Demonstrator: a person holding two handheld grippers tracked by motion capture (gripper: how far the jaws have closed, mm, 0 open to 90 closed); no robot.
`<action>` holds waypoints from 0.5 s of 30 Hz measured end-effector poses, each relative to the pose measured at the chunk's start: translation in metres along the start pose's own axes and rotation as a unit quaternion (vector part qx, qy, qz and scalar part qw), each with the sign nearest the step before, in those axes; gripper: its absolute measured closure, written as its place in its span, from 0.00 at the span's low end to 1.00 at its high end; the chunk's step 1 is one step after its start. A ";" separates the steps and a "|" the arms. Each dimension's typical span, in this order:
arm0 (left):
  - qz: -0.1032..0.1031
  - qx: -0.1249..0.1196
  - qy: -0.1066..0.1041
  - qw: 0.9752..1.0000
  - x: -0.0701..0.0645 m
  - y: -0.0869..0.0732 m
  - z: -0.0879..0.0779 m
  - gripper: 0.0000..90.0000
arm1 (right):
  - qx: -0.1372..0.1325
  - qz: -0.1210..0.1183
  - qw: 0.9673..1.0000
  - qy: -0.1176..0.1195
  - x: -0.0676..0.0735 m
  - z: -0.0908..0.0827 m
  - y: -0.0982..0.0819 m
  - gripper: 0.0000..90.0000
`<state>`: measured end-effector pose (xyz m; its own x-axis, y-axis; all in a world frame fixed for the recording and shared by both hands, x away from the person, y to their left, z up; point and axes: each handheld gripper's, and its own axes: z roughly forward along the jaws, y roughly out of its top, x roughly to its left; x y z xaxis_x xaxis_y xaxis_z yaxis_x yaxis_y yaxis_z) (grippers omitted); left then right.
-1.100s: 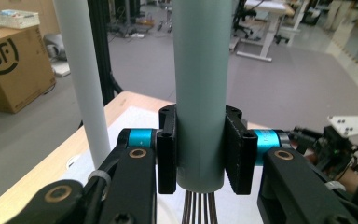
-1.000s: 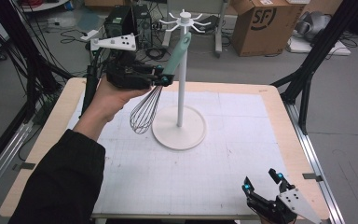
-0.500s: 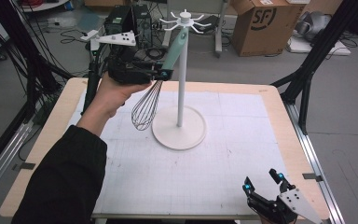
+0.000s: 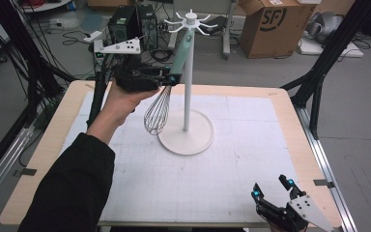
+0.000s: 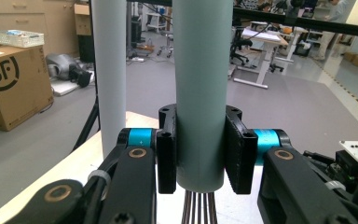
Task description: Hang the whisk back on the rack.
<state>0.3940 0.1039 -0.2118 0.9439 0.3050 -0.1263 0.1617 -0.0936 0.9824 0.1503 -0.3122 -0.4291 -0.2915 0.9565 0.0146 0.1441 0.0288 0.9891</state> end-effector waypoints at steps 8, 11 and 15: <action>0.005 -0.002 0.012 1.000 0.000 -0.002 0.003 0.76 | 0.001 0.000 1.000 0.000 0.000 0.000 0.000 0.14; -0.008 -0.023 0.015 1.000 0.003 -0.004 0.003 0.72 | -0.003 0.000 1.000 -0.002 0.000 -0.001 0.001 0.15; -0.017 -0.036 0.021 0.999 0.008 -0.010 -0.001 0.65 | -0.008 0.000 1.000 -0.005 -0.001 -0.002 0.001 0.15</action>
<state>0.3997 0.1078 -0.2227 0.9250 0.3464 -0.1563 0.1720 -0.0148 0.9850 0.1485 -0.3136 -0.4277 -0.2815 0.9595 0.0129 0.1297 0.0247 0.9913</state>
